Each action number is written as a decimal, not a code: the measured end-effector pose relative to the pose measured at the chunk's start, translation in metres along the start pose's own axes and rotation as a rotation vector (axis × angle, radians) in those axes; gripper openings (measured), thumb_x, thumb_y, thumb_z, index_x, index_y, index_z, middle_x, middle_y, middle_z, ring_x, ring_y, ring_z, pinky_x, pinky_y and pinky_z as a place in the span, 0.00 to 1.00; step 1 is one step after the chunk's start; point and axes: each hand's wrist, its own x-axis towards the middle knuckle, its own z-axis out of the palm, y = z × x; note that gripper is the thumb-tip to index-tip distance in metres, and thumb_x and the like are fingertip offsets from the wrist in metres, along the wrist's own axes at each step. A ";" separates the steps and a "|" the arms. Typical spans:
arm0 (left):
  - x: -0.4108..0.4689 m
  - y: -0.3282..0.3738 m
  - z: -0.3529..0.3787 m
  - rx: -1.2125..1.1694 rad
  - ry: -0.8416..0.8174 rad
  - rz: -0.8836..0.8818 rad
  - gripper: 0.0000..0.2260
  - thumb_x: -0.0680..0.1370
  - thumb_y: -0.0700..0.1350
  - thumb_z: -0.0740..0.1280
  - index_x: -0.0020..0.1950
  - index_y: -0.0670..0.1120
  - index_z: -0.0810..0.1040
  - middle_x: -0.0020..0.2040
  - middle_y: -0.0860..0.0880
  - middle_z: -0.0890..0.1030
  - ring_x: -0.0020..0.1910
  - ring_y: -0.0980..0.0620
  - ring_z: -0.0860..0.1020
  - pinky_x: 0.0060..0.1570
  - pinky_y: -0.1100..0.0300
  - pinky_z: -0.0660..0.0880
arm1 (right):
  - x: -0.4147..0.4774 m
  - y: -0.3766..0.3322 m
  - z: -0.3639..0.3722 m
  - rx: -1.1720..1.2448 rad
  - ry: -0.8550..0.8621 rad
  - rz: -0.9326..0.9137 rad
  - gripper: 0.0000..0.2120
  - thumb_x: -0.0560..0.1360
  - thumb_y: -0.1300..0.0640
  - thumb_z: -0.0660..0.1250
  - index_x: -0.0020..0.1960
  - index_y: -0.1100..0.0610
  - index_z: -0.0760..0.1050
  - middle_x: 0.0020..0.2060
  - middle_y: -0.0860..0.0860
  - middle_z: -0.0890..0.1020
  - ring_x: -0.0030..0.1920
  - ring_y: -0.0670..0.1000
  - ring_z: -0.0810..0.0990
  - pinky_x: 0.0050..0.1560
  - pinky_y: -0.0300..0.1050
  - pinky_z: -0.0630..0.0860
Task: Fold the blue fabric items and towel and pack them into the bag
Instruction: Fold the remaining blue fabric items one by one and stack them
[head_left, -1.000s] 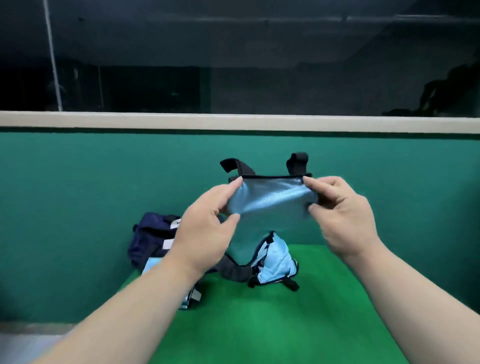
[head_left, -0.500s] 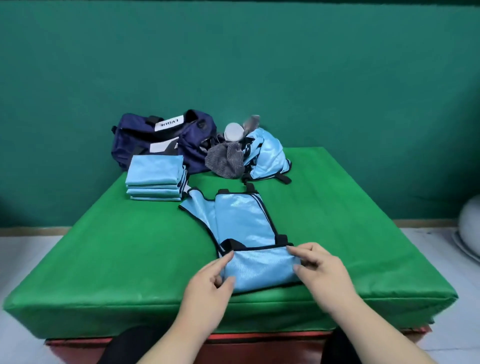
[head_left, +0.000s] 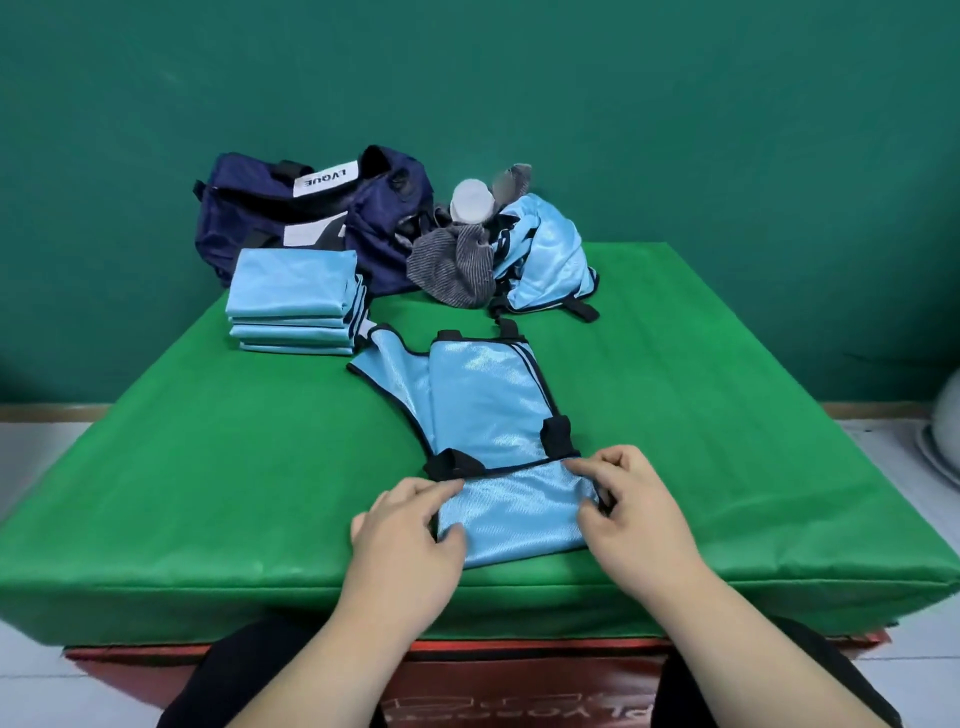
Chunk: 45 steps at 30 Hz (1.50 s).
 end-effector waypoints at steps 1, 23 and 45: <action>0.000 -0.001 0.001 -0.006 0.010 -0.004 0.17 0.75 0.51 0.66 0.64 0.60 0.78 0.50 0.65 0.72 0.52 0.61 0.69 0.60 0.59 0.61 | 0.000 0.000 0.000 0.001 0.009 0.004 0.20 0.71 0.65 0.67 0.60 0.50 0.81 0.47 0.40 0.71 0.43 0.45 0.75 0.43 0.30 0.70; 0.016 -0.017 -0.014 -0.126 0.093 -0.091 0.14 0.73 0.56 0.55 0.53 0.57 0.76 0.56 0.59 0.76 0.61 0.53 0.71 0.65 0.51 0.63 | 0.006 0.008 -0.001 0.089 0.045 -0.007 0.16 0.72 0.62 0.72 0.57 0.48 0.82 0.55 0.37 0.72 0.61 0.44 0.73 0.62 0.34 0.65; 0.176 -0.061 -0.032 0.377 -0.030 -0.239 0.27 0.80 0.67 0.49 0.78 0.60 0.58 0.77 0.48 0.64 0.75 0.44 0.59 0.70 0.44 0.56 | 0.183 0.007 0.019 0.106 -0.094 0.004 0.06 0.78 0.49 0.67 0.47 0.47 0.82 0.50 0.42 0.79 0.53 0.45 0.76 0.57 0.44 0.69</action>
